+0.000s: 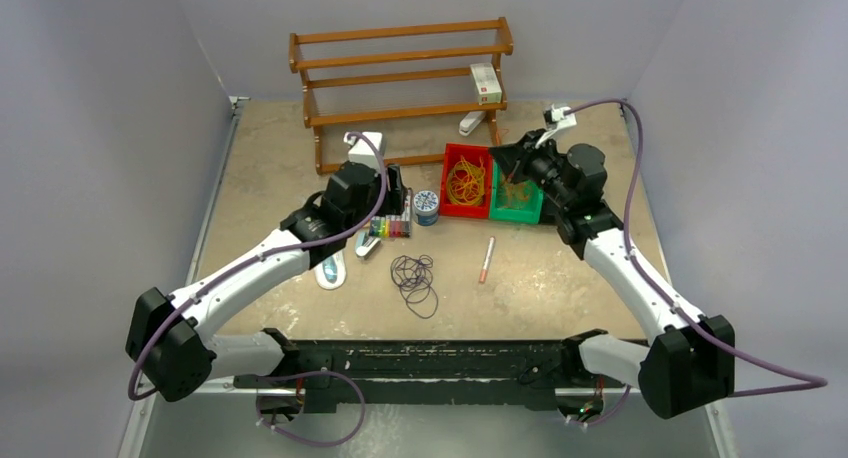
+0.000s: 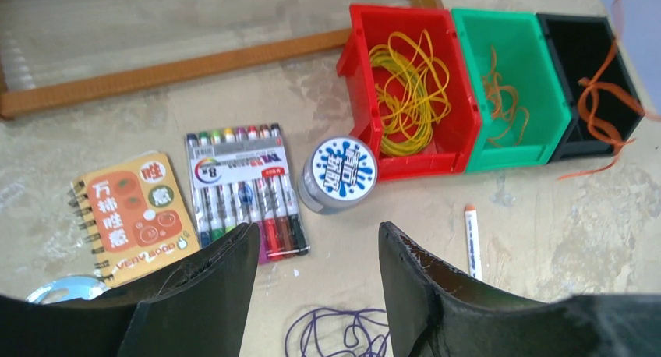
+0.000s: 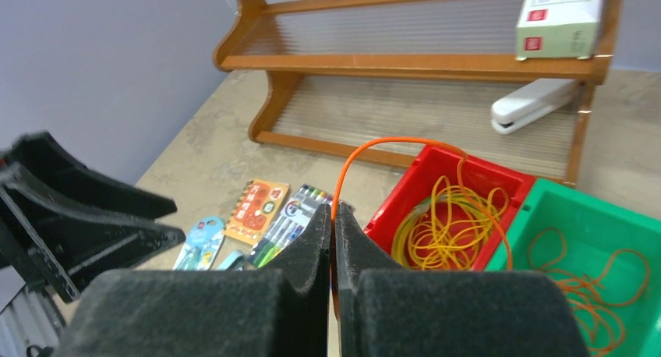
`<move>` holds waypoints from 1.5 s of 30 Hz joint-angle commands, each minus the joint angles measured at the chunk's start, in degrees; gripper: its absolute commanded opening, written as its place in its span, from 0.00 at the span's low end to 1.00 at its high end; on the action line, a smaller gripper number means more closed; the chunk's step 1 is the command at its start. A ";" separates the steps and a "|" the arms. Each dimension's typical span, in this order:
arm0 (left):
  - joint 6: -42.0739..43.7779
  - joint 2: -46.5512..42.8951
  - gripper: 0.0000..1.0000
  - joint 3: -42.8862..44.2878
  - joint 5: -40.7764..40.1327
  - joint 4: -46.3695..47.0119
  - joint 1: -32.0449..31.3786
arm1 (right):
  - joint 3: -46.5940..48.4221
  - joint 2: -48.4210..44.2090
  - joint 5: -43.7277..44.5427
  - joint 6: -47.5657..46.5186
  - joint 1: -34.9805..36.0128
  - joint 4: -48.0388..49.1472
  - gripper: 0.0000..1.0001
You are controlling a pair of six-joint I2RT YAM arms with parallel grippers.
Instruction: Untangle the cables
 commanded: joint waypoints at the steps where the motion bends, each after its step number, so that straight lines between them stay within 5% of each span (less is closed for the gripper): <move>1: -2.81 0.74 0.56 -2.76 2.42 4.65 0.24 | 0.47 -2.22 -1.53 -1.12 -2.90 -0.39 0.00; 16: -2.57 1.48 0.55 -3.29 2.49 4.40 0.26 | 0.66 2.23 -5.50 -0.86 -7.36 1.63 0.00; 30: -2.28 1.19 0.55 -4.26 0.86 2.94 0.22 | -2.86 9.56 -10.41 -2.67 -8.27 13.91 0.00; 45: -2.21 1.28 0.55 -4.20 0.19 2.93 0.24 | -5.02 15.57 -2.37 -2.25 -8.64 15.82 0.00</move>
